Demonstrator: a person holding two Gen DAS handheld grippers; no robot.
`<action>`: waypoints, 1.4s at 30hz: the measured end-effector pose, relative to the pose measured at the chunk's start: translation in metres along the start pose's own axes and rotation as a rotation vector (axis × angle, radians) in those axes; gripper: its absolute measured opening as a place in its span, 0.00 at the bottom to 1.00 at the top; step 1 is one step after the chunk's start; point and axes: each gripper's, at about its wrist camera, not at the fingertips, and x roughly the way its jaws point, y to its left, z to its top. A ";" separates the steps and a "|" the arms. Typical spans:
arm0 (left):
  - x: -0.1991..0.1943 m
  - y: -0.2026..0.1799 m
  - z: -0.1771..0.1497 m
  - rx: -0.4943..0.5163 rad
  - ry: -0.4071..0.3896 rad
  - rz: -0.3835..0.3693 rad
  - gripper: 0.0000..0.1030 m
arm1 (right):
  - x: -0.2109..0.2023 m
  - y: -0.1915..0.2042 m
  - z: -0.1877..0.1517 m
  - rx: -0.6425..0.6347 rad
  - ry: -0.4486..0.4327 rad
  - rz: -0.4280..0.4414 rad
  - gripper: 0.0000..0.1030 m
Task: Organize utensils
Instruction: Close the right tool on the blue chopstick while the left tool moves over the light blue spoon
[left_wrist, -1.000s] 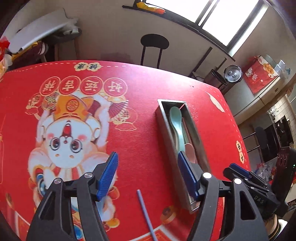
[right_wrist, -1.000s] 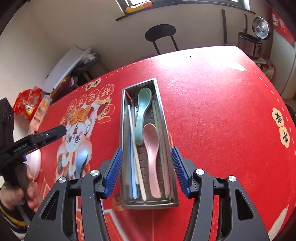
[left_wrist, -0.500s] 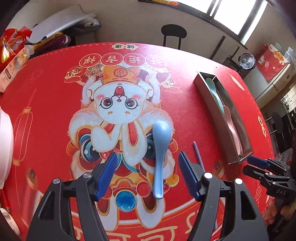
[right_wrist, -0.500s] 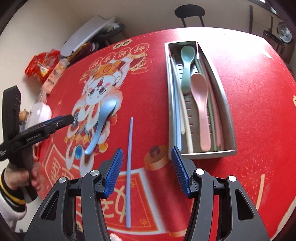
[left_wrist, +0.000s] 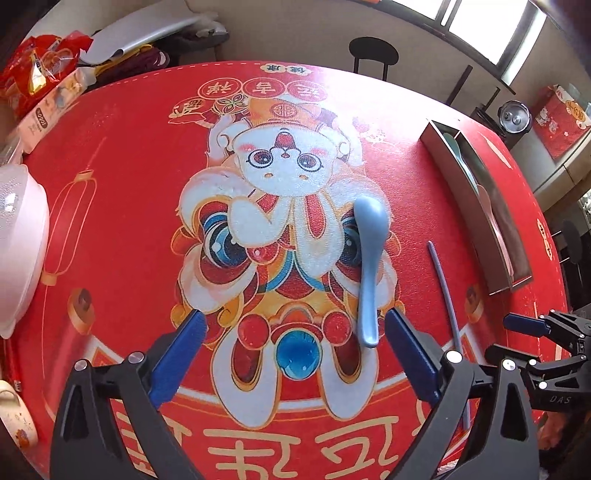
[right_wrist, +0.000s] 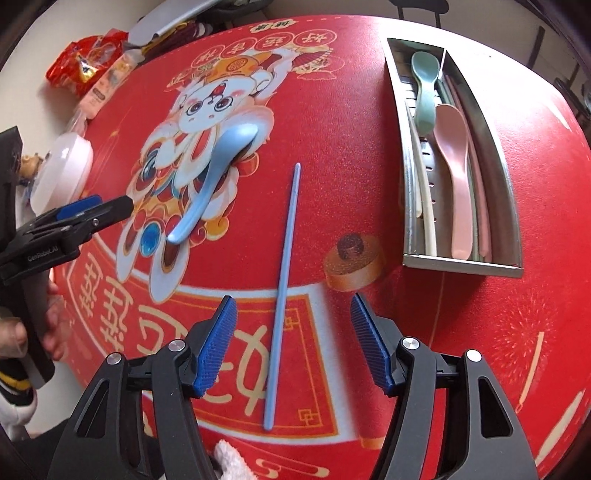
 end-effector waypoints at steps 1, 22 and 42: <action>0.001 0.002 -0.001 -0.005 0.001 -0.006 0.93 | 0.004 0.002 -0.001 -0.005 0.016 -0.002 0.60; 0.018 0.003 -0.001 -0.005 0.028 0.012 0.94 | 0.043 0.026 -0.004 -0.115 0.081 -0.200 0.64; 0.020 -0.006 0.004 0.036 0.046 0.027 0.94 | 0.046 0.012 -0.004 -0.067 0.095 -0.202 0.62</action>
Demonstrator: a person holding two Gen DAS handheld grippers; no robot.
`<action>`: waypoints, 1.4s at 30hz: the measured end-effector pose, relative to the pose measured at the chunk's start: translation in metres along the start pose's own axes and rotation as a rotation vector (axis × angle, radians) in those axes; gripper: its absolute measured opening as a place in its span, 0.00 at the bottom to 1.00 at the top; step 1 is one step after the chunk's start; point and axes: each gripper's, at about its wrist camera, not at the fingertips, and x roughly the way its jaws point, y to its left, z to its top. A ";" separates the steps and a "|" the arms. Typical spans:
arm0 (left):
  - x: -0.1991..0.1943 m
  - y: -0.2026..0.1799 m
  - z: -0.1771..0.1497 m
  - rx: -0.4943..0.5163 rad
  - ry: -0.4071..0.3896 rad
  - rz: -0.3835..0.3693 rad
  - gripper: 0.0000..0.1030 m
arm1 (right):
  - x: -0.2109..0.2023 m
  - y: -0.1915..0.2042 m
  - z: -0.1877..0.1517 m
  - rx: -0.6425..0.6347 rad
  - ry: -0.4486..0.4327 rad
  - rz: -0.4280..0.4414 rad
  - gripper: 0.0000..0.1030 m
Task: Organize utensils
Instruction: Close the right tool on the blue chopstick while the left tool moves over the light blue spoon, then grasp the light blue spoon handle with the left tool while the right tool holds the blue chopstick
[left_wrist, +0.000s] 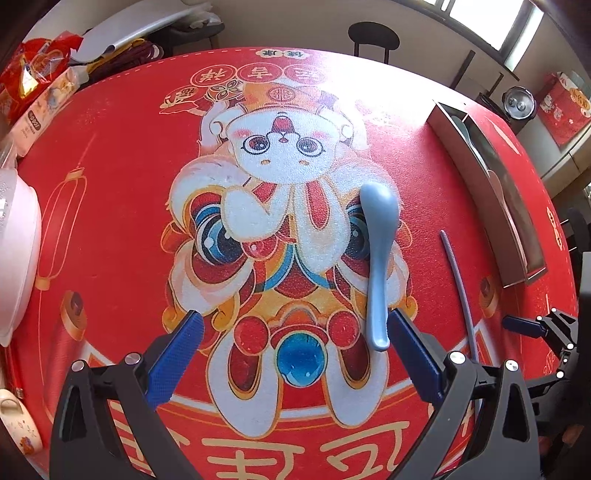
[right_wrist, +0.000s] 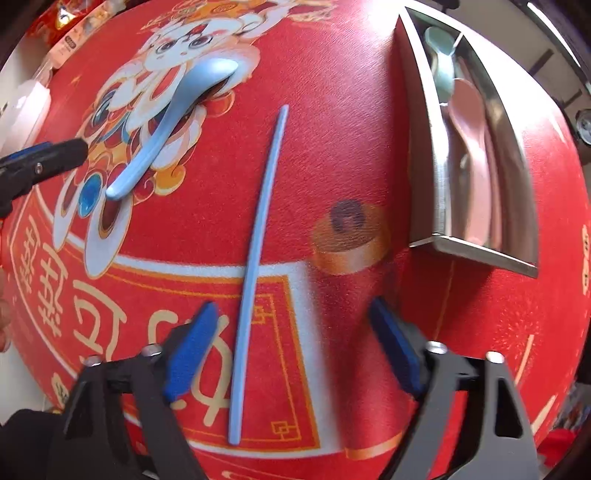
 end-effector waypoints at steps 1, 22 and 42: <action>-0.001 0.000 0.000 0.000 -0.004 -0.001 0.94 | -0.005 -0.001 0.001 -0.002 -0.008 0.006 0.46; 0.003 -0.009 0.004 0.015 -0.002 -0.060 0.78 | -0.018 -0.008 -0.004 0.021 -0.014 0.105 0.05; 0.055 -0.042 0.048 0.071 0.043 -0.236 0.18 | -0.016 -0.014 -0.005 0.030 -0.021 0.158 0.06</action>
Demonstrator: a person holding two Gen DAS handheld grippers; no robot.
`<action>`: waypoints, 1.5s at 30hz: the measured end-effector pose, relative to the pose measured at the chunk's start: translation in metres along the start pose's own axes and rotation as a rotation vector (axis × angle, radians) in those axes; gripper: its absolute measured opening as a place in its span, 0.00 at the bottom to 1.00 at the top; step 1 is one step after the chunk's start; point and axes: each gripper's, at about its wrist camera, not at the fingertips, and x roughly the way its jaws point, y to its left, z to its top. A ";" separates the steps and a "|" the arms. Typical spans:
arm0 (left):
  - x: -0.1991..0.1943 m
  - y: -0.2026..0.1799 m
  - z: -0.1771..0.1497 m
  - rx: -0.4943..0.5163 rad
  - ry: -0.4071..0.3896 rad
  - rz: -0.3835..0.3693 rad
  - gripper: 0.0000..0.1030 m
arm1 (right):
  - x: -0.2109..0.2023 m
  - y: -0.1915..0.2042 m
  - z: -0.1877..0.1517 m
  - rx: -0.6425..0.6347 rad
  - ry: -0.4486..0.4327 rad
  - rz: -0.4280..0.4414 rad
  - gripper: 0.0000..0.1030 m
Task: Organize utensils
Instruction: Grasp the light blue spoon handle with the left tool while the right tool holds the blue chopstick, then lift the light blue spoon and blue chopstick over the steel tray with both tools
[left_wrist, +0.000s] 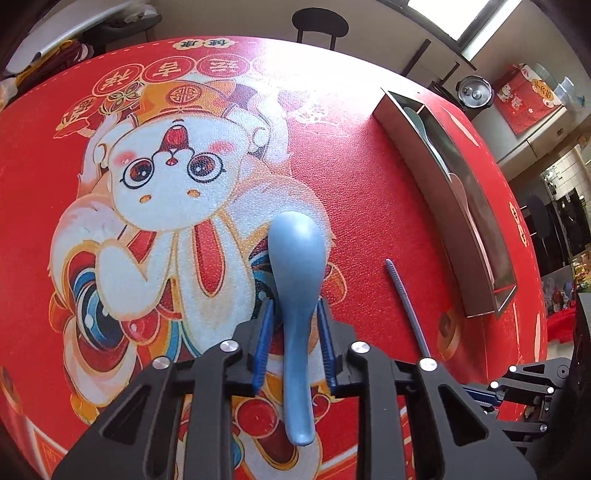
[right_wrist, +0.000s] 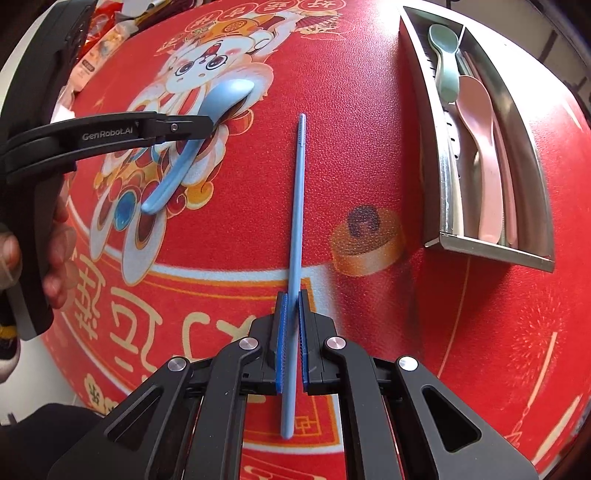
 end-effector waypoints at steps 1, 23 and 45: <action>0.001 0.000 0.001 0.003 0.001 -0.005 0.18 | 0.000 -0.001 0.000 0.001 0.000 0.002 0.06; 0.008 -0.028 -0.017 0.063 0.034 -0.030 0.06 | 0.000 -0.002 0.001 0.016 -0.003 0.022 0.06; -0.005 -0.026 -0.061 0.027 0.033 -0.035 0.06 | 0.007 0.017 0.005 -0.039 0.006 -0.060 0.08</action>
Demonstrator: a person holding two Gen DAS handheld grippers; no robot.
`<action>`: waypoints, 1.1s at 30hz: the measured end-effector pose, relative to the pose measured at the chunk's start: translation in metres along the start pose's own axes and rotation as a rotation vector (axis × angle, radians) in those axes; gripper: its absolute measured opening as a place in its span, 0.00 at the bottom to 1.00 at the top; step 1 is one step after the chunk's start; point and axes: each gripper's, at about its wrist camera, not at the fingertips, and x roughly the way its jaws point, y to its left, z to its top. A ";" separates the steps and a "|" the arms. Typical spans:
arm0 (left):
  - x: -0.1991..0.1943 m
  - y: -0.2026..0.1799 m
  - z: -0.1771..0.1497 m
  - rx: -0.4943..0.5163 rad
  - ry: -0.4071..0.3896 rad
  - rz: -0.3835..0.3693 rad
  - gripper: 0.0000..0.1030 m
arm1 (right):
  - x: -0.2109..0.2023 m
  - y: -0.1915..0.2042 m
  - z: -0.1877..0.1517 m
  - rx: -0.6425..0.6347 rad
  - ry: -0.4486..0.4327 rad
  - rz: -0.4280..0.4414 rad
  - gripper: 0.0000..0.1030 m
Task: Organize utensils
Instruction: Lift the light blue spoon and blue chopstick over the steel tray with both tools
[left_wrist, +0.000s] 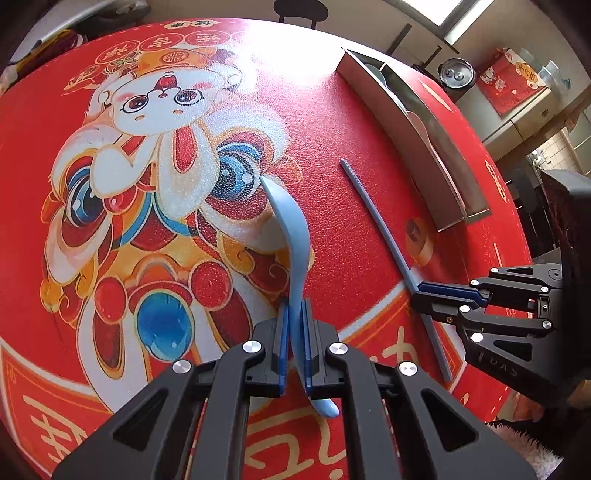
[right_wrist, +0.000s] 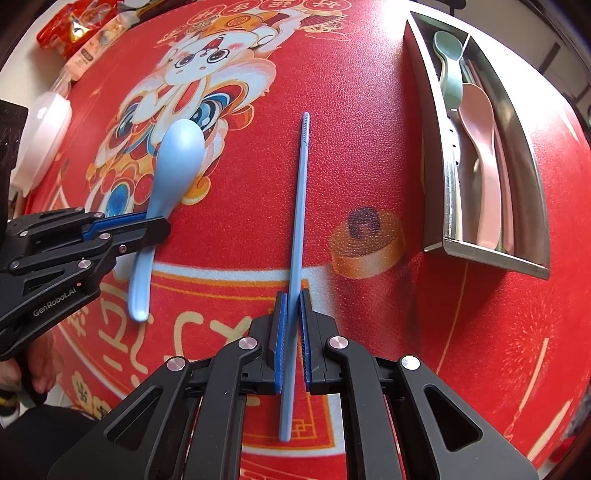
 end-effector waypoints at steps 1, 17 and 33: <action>0.000 0.000 0.000 0.003 0.000 0.002 0.06 | 0.000 0.001 0.001 -0.006 0.000 -0.004 0.08; -0.008 0.006 -0.013 -0.009 -0.032 -0.023 0.07 | 0.004 0.025 0.008 -0.067 -0.007 -0.070 0.07; -0.035 0.005 -0.015 -0.041 -0.030 -0.059 0.06 | -0.022 -0.018 -0.011 0.105 -0.070 0.114 0.06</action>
